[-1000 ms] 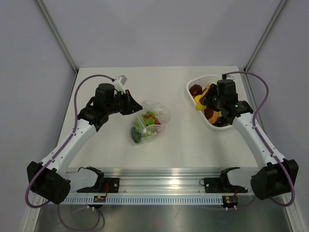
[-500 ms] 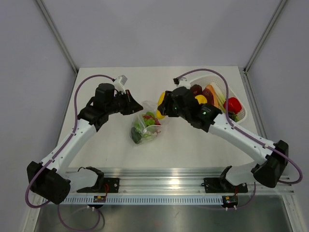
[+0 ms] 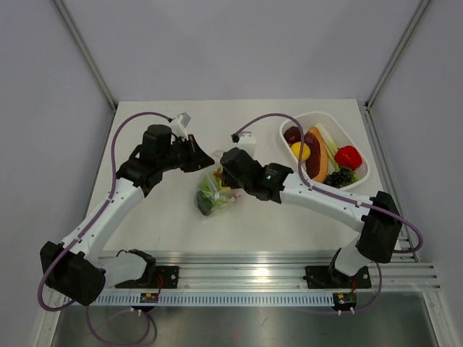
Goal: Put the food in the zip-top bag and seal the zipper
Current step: Place the fake fruit in the zipper food storage bag.
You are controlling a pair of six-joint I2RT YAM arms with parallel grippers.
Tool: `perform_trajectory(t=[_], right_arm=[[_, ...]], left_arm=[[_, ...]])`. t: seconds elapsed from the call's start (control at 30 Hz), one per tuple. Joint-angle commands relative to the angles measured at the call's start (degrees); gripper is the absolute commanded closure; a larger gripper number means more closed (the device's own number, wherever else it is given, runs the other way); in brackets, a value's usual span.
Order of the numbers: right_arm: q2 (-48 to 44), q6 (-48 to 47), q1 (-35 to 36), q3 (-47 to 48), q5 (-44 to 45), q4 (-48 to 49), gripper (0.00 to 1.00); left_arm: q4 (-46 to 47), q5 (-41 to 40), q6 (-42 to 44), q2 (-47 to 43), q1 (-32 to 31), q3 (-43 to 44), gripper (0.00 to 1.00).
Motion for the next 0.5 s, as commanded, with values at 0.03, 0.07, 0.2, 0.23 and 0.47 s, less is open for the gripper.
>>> perform_trajectory(t=[0.03,0.07,0.2,0.23,0.47], right_arm=[[-0.29,2.65,2.99,-0.21,5.13,1.51,0.91],[0.16,2.83,3.17,-0.30,4.70,1.42,0.91],[1.74,3.97,3.61,-0.74,2.59,1.25,0.87],[2.00,4.24,3.69,-0.92,2.32,1.25,0.85],[2.36,3.01,3.96,-0.92,-1.29,-3.93,0.40]], left_arm=[[3.80,1.29,-1.22,-0.95,-0.16,0.18,1.00],[3.97,1.29,-1.39,-0.95,-0.16,0.18,1.00],[3.89,1.21,-1.40,-1.22,-0.16,0.36,1.00],[3.80,1.12,-1.22,-1.39,-0.16,0.36,1.00],[3.27,0.68,-0.87,-1.30,-0.16,0.36,1.00]])
